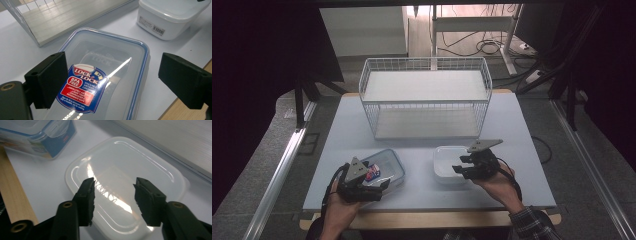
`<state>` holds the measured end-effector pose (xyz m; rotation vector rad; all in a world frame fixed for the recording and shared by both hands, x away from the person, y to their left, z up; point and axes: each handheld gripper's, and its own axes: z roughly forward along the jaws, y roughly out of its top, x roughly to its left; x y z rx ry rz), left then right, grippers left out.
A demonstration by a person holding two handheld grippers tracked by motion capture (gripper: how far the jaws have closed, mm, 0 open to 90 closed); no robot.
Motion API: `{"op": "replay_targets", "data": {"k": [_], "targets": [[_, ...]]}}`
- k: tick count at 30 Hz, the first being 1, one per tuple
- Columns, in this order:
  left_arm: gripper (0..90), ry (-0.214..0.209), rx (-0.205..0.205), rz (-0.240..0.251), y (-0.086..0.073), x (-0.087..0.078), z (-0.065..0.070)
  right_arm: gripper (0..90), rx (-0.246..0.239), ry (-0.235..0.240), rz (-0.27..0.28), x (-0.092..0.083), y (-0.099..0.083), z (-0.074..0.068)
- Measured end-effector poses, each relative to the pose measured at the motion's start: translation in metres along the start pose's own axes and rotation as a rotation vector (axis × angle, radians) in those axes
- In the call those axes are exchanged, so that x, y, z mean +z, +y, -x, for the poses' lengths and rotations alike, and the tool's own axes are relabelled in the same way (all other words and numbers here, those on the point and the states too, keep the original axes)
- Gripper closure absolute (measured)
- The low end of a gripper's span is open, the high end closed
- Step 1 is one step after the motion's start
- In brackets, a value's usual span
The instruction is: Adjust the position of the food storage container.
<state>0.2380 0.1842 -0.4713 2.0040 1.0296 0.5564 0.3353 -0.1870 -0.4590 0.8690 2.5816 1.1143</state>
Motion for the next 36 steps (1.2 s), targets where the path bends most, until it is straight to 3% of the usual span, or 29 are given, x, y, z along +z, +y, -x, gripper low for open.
{"op": "replay_targets", "data": {"k": [5,13,19,24,29,36], "targets": [[9.0,0.004,-0.002,-0.002,0.0,-0.001,-0.001,66.2,-0.037,0.031,-0.029,0.012,0.011,-0.002],[9.1,0.006,-0.018,0.009,-0.001,-0.004,-0.004,87.4,-0.062,0.064,-0.029,0.029,0.029,-0.006],[9.1,0.01,-0.018,0.008,-0.001,-0.005,-0.005,89.5,-0.092,0.087,-0.033,0.042,0.04,-0.013],[9.2,0.01,-0.012,0.001,-0.002,-0.004,-0.005,89.6,-0.13,0.111,-0.053,0.064,0.056,-0.024],[9.2,0.011,-0.011,-0.001,-0.003,-0.004,-0.006,89.6,-0.149,0.111,-0.104,0.079,0.061,-0.028],[9.3,0.011,-0.014,0.001,-0.003,-0.005,-0.006,89.8,-0.144,0.098,-0.12,0.077,0.054,-0.023]]}}
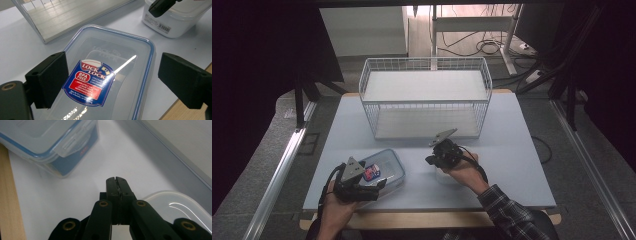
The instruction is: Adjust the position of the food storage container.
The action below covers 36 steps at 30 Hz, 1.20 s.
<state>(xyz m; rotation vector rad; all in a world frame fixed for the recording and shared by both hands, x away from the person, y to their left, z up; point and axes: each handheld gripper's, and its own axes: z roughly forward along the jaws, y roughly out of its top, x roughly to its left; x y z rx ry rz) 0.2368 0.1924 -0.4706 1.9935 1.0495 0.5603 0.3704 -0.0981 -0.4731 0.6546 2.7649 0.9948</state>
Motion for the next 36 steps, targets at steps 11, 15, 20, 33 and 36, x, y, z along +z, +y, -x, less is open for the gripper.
{"op": "replay_targets", "data": {"k": [11,15,20,33,36], "targets": [[9.3,0.0,0.007,-0.011,0.0,0.002,0.001,89.8,0.078,-0.042,0.025,-0.03,-0.034,0.018],[9.3,0.004,0.007,-0.006,0.0,0.001,0.001,89.8,0.116,-0.064,0.034,-0.041,-0.046,0.028],[9.4,0.006,0.003,-0.004,0.0,0.0,0.0,89.8,0.155,-0.1,0.042,-0.053,-0.06,0.039],[11.3,0.031,-0.005,-0.039,-0.002,0.0,-0.003,89.8,0.272,-0.223,0.048,-0.086,-0.097,0.07],[10.8,0.021,-0.008,-0.039,-0.003,0.0,-0.004,89.8,0.283,-0.244,0.05,-0.09,-0.102,0.075]]}}
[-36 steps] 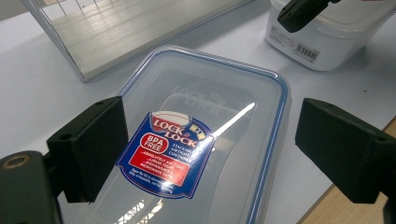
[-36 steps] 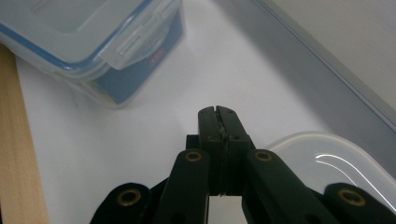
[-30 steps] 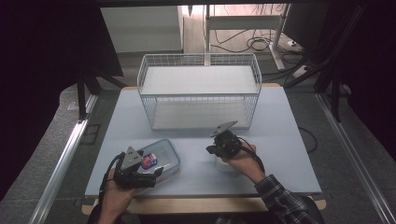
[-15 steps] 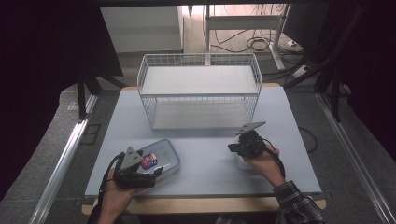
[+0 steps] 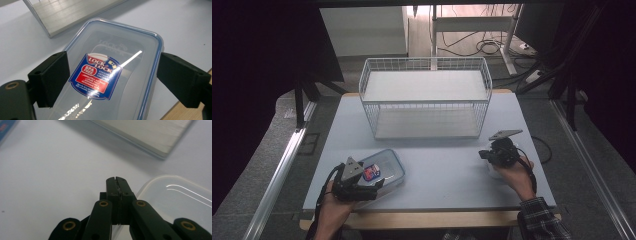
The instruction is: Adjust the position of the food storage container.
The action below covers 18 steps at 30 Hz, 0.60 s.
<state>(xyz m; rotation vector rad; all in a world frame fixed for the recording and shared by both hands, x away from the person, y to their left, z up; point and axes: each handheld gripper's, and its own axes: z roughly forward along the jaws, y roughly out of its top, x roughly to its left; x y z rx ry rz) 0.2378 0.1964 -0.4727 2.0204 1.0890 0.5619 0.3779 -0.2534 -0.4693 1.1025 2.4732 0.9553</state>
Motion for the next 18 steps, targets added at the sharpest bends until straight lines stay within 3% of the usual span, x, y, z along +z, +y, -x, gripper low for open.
{"op": "replay_targets", "data": {"k": [5,8,12,18], "targets": [[10.8,-0.018,-0.022,-0.004,-0.001,-0.001,-0.004,89.8,0.041,-0.043,0.002,-0.006,-0.007,0.017],[13.6,0.005,-0.025,-0.011,-0.002,-0.004,-0.008,89.8,0.042,-0.054,-0.001,-0.006,-0.007,0.017],[29.0,0.025,-0.035,-0.006,-0.005,-0.011,-0.014,89.5,0.036,-0.044,0.013,-0.006,-0.006,0.015],[57.5,0.07,-0.097,-0.013,-0.018,-0.028,-0.031,84.4,0.021,-0.03,0.049,-0.009,-0.003,0.007]]}}
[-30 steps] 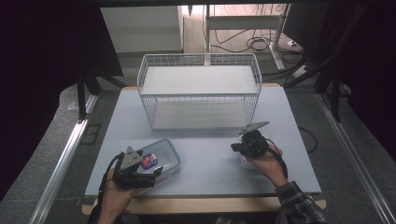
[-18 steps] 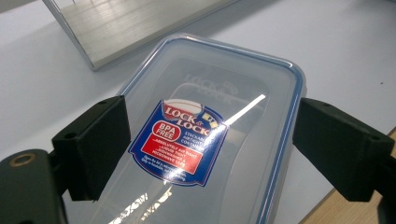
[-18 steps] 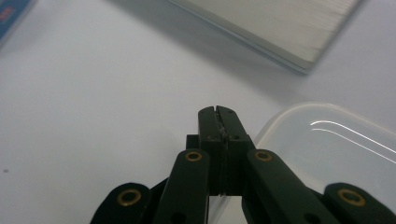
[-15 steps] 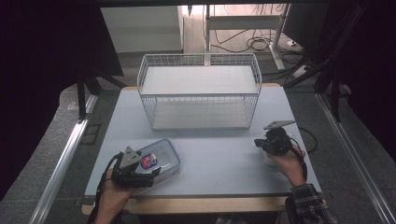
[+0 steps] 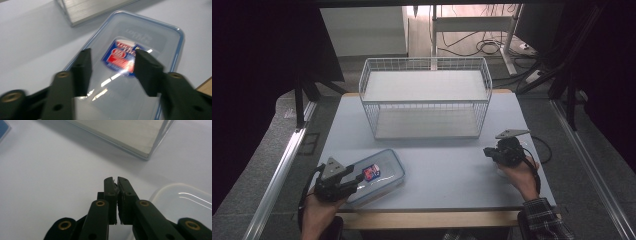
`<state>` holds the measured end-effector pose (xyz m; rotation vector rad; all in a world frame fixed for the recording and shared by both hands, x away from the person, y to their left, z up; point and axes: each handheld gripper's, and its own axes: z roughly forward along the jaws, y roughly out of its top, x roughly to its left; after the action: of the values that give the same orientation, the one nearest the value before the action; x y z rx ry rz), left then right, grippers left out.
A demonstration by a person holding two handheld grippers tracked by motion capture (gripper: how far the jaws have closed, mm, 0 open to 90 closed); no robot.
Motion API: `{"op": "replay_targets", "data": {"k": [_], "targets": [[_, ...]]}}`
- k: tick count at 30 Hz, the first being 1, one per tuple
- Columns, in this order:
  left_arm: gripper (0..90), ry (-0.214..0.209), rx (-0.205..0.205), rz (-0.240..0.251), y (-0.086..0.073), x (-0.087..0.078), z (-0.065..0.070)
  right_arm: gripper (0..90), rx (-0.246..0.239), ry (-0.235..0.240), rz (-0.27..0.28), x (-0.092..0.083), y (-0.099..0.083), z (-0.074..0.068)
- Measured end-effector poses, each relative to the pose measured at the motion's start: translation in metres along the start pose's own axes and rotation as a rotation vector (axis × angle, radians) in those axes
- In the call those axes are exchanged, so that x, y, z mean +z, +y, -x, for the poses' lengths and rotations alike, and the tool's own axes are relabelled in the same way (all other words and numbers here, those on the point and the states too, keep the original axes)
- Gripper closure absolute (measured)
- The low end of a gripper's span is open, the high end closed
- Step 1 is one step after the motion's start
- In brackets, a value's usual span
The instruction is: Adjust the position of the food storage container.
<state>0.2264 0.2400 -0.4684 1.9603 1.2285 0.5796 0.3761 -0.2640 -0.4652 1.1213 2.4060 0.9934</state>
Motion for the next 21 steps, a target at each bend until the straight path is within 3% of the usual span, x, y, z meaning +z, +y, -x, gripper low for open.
{"op": "replay_targets", "data": {"k": [2,3,4,5,8,11,15,17,21], "targets": [[68.1,0.008,-0.011,-0.003,-0.002,-0.002,-0.003,83.8,-0.002,0.003,0.0,0.0,0.0,-0.002],[68.1,0.013,-0.024,-0.008,-0.005,-0.004,-0.006,83.2,-0.007,0.003,0.003,0.001,0.001,-0.003],[77.8,0.019,-0.049,-0.005,-0.01,-0.008,-0.013,81.9,-0.014,0.009,0.002,0.002,0.001,-0.006],[81.9,0.027,-0.06,-0.004,-0.013,-0.01,-0.016,81.3,-0.018,0.009,0.002,0.003,0.001,-0.007],[89.7,0.043,-0.08,-0.006,-0.018,-0.015,-0.021,79.9,-0.021,0.015,0.005,0.003,0.001,-0.01],[89.9,0.078,-0.123,-0.028,-0.031,-0.02,-0.03,78.4,-0.026,0.022,0.01,0.004,0.002,-0.012],[89.8,0.095,-0.166,-0.066,-0.044,-0.019,-0.035,77.6,-0.043,0.028,0.011,0.006,0.002,-0.016],[89.8,0.099,-0.174,-0.089,-0.049,-0.017,-0.036,77.3,-0.047,0.032,0.011,0.006,0.003,-0.018],[89.8,0.069,-0.168,-0.101,-0.052,-0.014,-0.035,76.7,-0.055,0.037,0.012,0.008,0.003,-0.02]]}}
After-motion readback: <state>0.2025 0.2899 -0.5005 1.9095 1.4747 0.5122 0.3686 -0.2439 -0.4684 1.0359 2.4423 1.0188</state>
